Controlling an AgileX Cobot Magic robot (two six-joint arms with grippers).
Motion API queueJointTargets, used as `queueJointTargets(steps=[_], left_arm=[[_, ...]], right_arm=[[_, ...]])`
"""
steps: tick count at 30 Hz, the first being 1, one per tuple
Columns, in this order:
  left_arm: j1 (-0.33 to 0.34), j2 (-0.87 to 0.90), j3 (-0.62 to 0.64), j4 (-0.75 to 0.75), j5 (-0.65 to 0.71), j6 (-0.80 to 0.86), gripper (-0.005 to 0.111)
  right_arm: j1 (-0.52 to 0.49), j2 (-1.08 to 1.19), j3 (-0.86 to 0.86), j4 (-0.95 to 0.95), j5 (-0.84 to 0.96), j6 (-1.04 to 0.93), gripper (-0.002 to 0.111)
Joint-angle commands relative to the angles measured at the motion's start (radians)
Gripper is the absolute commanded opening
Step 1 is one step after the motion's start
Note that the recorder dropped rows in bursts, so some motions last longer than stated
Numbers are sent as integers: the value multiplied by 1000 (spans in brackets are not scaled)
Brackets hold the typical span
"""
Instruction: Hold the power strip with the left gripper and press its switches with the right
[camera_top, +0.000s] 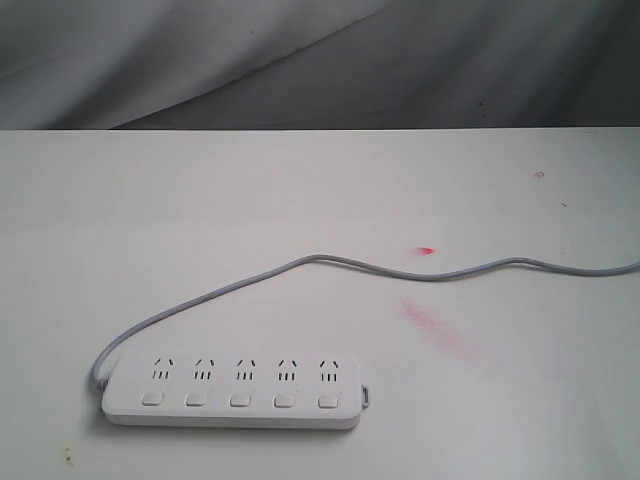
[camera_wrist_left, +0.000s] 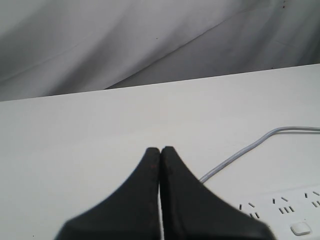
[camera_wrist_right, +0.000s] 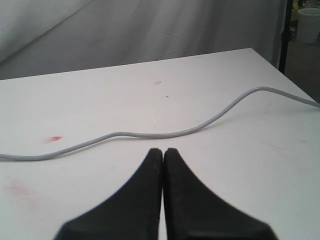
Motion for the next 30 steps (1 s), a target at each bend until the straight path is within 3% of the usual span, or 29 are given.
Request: queueJointTargets(steps=[1,7,16,24,30], left_arm=[[-5,-3,5,-1,-7,1,1],[-5,-3,5,35,-7,1,1],[-5,-3,-5,-164,-7,57,1],[-5,2,-180,-163,0,106,1],[-5,214,-378,-163,40,105,1]], right_arm=[[-5,-6,3,-4,-6,-5,0],[-5,-6,3,-4,-6,-5,0],[-5,-6,3,-4,-6,-5,0],[-5,-6,3,-4,-6,-5,0],[-5,-6,3,-4,-6,-5,0]])
